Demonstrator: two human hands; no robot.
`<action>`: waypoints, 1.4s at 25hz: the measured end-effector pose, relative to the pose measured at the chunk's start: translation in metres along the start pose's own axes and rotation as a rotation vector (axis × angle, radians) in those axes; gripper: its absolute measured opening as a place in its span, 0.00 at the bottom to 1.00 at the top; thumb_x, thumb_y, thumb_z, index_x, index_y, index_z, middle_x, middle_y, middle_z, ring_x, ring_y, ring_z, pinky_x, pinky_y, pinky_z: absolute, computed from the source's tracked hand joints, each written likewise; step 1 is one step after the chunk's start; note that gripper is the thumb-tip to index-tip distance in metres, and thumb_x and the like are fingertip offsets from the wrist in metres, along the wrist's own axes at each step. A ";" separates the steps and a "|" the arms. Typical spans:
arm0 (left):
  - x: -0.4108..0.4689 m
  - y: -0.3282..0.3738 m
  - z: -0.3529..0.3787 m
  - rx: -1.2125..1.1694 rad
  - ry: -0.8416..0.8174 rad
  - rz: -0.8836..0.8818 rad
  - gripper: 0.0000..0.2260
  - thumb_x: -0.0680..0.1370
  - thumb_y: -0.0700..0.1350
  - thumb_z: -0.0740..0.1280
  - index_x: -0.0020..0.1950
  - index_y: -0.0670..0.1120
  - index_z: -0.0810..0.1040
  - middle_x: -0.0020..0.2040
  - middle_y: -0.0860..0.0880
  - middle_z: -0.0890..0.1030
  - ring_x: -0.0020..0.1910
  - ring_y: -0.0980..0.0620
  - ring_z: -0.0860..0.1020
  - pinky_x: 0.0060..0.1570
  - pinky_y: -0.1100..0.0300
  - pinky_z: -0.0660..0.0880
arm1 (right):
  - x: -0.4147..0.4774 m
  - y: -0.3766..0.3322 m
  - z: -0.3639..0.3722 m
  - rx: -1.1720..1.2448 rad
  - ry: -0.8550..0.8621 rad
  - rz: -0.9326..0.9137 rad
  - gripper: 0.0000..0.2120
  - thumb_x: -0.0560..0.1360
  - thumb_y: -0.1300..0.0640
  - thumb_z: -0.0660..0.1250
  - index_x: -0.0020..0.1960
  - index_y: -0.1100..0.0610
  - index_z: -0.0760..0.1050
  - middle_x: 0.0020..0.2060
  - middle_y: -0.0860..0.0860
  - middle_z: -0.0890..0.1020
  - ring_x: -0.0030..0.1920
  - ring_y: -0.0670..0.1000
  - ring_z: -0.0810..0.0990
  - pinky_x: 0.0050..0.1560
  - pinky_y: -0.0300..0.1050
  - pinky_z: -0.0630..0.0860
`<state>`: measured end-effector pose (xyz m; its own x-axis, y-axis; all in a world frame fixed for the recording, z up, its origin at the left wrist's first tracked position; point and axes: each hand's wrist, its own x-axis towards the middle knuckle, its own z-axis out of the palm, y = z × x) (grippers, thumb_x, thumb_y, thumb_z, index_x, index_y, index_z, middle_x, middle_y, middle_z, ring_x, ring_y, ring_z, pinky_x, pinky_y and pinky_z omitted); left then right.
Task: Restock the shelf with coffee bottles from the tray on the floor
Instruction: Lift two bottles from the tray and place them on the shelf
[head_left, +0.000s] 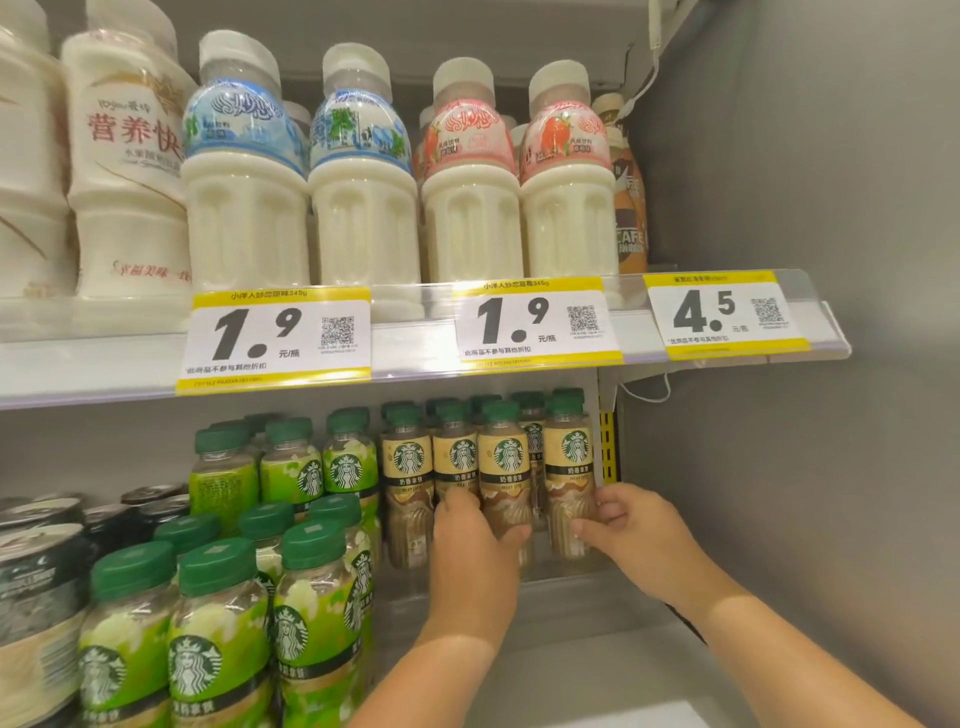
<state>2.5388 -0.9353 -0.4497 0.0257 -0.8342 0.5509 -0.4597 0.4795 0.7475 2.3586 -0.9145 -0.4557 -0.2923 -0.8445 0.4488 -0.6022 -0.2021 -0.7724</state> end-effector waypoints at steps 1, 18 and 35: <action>0.003 -0.001 0.001 0.047 0.007 -0.002 0.16 0.73 0.48 0.75 0.50 0.48 0.69 0.49 0.51 0.73 0.45 0.54 0.71 0.44 0.62 0.68 | 0.004 -0.002 0.005 -0.002 0.020 -0.002 0.12 0.71 0.53 0.76 0.51 0.48 0.75 0.43 0.45 0.81 0.44 0.44 0.80 0.47 0.38 0.77; 0.006 0.001 -0.005 0.396 -0.195 0.098 0.08 0.77 0.49 0.69 0.48 0.45 0.77 0.46 0.48 0.80 0.46 0.45 0.80 0.41 0.56 0.76 | 0.002 -0.003 0.018 -0.166 -0.013 -0.119 0.13 0.76 0.50 0.70 0.60 0.48 0.77 0.49 0.41 0.82 0.51 0.42 0.80 0.56 0.42 0.78; -0.100 0.000 -0.101 0.979 -0.569 0.532 0.41 0.76 0.71 0.47 0.80 0.49 0.39 0.81 0.43 0.48 0.79 0.40 0.45 0.74 0.35 0.46 | -0.157 -0.058 -0.018 -1.014 -0.130 -0.099 0.42 0.73 0.26 0.44 0.80 0.48 0.45 0.80 0.53 0.50 0.80 0.56 0.46 0.78 0.56 0.49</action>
<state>2.6261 -0.8240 -0.4673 -0.6401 -0.7158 0.2791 -0.7682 0.5927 -0.2420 2.4260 -0.7606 -0.4731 -0.1606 -0.9062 0.3912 -0.9813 0.1893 0.0355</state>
